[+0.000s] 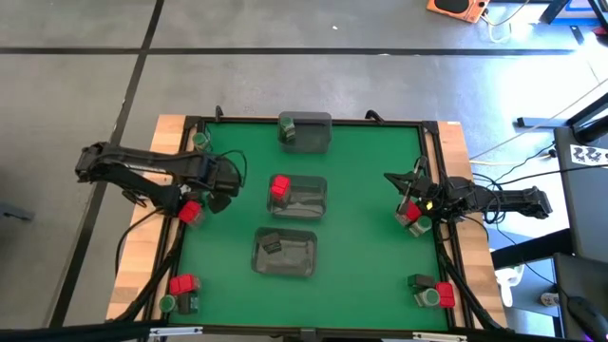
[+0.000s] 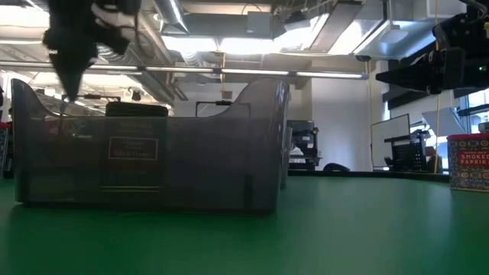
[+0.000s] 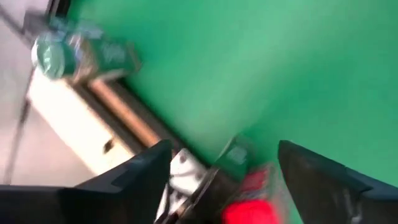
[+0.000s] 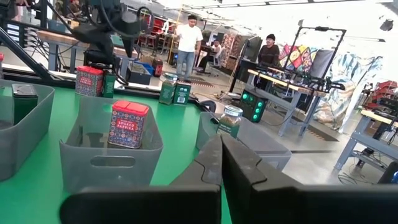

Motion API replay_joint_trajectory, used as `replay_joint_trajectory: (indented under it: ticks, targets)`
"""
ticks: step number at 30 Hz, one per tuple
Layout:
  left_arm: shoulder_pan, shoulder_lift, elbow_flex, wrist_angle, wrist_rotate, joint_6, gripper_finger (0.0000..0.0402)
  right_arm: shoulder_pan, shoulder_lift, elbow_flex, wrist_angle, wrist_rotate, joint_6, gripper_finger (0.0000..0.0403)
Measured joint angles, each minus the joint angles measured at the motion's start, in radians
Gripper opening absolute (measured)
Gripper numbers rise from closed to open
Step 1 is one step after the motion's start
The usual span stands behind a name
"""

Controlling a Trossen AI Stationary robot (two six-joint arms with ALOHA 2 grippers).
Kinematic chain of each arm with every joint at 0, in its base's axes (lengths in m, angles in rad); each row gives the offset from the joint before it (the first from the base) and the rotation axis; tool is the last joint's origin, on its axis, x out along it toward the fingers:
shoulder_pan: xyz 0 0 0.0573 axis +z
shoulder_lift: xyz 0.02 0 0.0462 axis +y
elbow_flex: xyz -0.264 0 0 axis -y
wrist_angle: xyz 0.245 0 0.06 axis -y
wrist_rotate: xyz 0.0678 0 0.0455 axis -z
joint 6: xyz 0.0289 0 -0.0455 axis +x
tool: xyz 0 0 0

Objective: Sort spices by type
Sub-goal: Put the black seasoning can into the bottom gray bin

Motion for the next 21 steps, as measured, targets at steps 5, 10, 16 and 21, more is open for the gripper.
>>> replay_joint_trajectory:
  ticks: [5,10,16,21]
  targets:
    - [0.023,-0.001,-0.078,-0.02,0.0,0.033,0.0356,0.0,0.0,0.0,0.0,0.0,0.0,0.0005]
    - [0.028,-0.001,-0.122,-0.009,0.011,-0.003,0.0379,0.0,0.0,0.0,0.0,0.0,0.013,0.0005]
    - [0.038,0.0,-0.125,0.032,0.021,-0.054,0.0382,0.0,0.0,0.0,0.006,0.001,0.005,0.0005]
    - [0.075,0.0,-0.125,0.024,0.05,0.002,0.0382,0.0,0.0,0.0,0.006,0.0,0.009,0.0005]
